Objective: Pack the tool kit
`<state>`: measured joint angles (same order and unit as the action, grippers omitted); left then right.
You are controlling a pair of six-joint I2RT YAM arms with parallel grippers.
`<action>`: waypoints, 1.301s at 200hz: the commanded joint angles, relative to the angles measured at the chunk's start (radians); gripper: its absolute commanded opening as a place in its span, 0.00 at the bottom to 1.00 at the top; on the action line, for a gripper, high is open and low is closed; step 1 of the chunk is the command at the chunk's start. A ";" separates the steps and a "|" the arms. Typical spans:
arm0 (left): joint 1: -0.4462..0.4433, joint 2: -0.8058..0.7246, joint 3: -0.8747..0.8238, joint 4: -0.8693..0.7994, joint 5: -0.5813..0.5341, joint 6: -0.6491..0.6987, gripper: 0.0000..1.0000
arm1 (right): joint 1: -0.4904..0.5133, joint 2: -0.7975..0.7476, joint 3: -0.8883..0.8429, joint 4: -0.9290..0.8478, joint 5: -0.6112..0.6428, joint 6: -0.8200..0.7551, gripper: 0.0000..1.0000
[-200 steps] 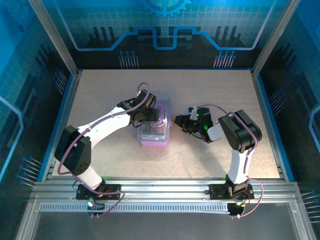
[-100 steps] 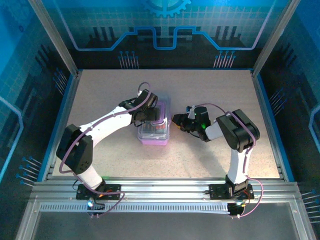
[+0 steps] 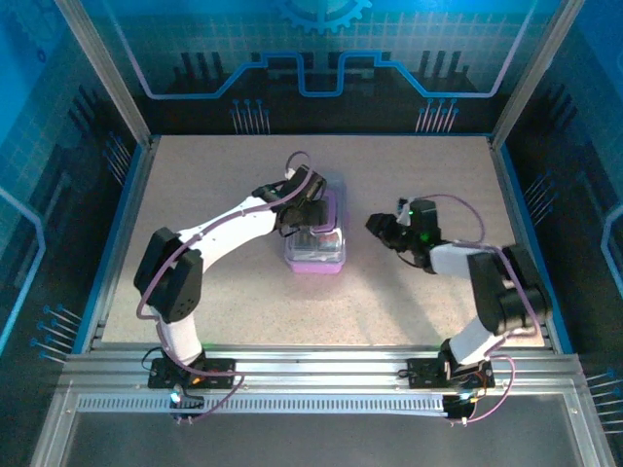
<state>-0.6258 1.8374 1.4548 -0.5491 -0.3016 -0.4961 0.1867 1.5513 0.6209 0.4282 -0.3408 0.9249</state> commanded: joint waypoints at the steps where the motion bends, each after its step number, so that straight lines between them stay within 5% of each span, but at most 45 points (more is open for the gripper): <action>1: -0.023 0.155 0.037 -0.068 0.178 -0.089 0.70 | -0.036 -0.109 -0.004 -0.264 0.130 -0.135 0.40; 47: -0.024 0.238 0.256 -0.130 0.162 -0.066 0.76 | -0.065 -0.218 -0.005 -0.332 0.138 -0.165 0.42; 83: -0.023 0.210 0.363 -0.175 0.161 0.013 0.99 | -0.074 -0.270 0.022 -0.389 0.140 -0.191 0.44; 147: 0.001 0.034 0.378 -0.152 0.240 0.138 0.99 | -0.082 -0.324 0.108 -0.489 0.139 -0.253 0.49; 183: -0.014 -0.246 0.096 0.004 0.228 0.208 0.99 | -0.068 -0.378 0.147 -0.531 0.080 -0.271 0.70; 195: -0.029 -0.349 -0.006 0.018 0.143 0.191 0.99 | -0.045 -0.422 0.142 -0.539 0.106 -0.299 1.00; 222: -0.031 -0.540 -0.241 0.031 -0.029 0.151 0.99 | 0.031 -0.498 0.186 -0.653 0.402 -0.381 1.00; 241: -0.032 -0.665 -0.432 0.115 -0.182 0.171 0.99 | 0.047 -0.510 0.168 -0.581 0.561 -0.460 1.00; 251: -0.026 -0.714 -0.556 0.227 -0.261 0.175 0.99 | 0.047 -0.510 0.150 -0.507 0.575 -0.544 1.00; 260: -0.013 -0.750 -0.691 0.414 -0.212 0.287 0.99 | 0.047 -0.505 0.126 -0.445 0.585 -0.603 1.00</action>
<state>-0.6563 1.1534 1.0180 -0.4286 -0.3763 -0.3332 0.2249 1.0431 0.7769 -0.1268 0.0715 0.5129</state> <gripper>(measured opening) 0.993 0.996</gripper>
